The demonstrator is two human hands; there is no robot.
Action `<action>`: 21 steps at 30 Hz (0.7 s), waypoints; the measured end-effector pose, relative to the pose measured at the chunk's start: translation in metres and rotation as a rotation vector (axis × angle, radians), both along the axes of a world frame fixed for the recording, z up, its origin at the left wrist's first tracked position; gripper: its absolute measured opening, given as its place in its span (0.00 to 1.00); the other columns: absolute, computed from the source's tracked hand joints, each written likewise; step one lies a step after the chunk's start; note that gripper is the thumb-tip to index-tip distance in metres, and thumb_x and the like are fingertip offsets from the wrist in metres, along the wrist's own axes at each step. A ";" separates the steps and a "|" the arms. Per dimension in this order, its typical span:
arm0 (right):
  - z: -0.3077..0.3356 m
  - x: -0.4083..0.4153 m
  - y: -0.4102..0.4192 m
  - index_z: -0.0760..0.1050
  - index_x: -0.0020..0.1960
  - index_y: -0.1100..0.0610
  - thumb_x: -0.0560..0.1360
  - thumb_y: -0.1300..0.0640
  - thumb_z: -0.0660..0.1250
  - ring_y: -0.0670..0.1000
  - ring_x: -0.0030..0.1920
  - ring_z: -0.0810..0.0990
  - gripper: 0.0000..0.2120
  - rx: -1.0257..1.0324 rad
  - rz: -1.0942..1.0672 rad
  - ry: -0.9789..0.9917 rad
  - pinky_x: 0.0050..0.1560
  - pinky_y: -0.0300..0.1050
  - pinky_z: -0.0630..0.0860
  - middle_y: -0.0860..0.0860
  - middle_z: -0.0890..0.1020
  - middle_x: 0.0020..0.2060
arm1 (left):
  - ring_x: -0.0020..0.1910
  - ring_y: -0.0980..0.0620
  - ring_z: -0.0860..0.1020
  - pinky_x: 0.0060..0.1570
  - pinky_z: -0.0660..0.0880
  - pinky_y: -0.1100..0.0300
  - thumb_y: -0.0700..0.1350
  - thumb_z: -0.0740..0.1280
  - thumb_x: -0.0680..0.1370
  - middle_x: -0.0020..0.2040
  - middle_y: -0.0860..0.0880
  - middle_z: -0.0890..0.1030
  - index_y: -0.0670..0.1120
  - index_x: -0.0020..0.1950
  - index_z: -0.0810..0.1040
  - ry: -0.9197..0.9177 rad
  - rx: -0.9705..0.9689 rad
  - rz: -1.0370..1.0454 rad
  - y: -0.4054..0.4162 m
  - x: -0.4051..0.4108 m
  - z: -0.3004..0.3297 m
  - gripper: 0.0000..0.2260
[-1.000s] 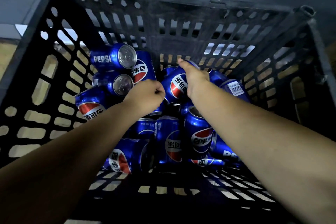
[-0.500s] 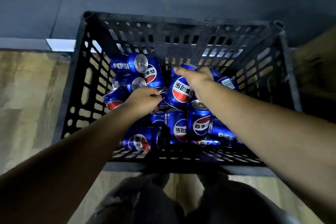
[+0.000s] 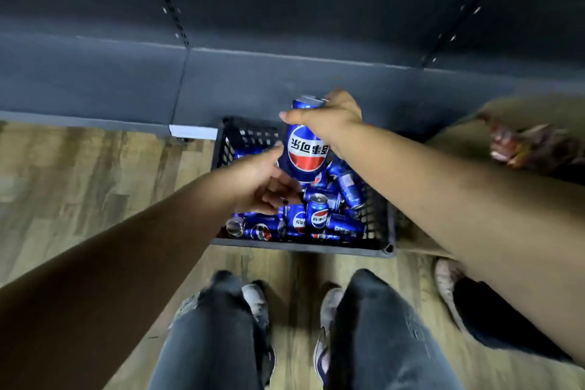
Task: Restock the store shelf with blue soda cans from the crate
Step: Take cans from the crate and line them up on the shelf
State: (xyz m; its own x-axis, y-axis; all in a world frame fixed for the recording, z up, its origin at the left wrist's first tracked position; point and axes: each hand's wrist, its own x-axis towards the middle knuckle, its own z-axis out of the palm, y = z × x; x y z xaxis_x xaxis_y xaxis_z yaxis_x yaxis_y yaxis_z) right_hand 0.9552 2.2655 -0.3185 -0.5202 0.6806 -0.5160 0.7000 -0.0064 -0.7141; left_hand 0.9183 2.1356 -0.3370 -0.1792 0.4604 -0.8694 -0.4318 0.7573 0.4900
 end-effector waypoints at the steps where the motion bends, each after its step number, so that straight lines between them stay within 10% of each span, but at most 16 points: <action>1: 0.034 -0.002 -0.001 0.68 0.56 0.57 0.61 0.47 0.79 0.54 0.49 0.80 0.31 0.020 0.008 0.035 0.49 0.46 0.78 0.53 0.79 0.51 | 0.20 0.53 0.75 0.30 0.68 0.63 0.65 0.38 0.78 0.28 0.46 0.81 0.40 0.40 0.78 -0.058 0.037 0.005 0.002 0.000 0.032 0.38; 11: 0.333 -0.011 -0.009 0.59 0.52 0.54 0.64 0.48 0.78 0.49 0.50 0.72 0.31 0.403 0.076 0.456 0.46 0.40 0.69 0.51 0.71 0.56 | 0.31 0.46 0.82 0.40 0.75 0.56 0.70 0.42 0.75 0.33 0.41 0.83 0.37 0.46 0.77 0.027 0.382 0.331 0.028 -0.019 0.305 0.40; 21: 0.491 0.013 -0.021 0.61 0.52 0.51 0.62 0.50 0.79 0.41 0.44 0.72 0.31 0.701 0.054 0.822 0.40 0.25 0.68 0.48 0.72 0.52 | 0.41 0.42 0.82 0.41 0.73 0.51 0.69 0.46 0.76 0.41 0.38 0.84 0.37 0.51 0.78 0.150 0.603 0.316 0.030 -0.022 0.481 0.38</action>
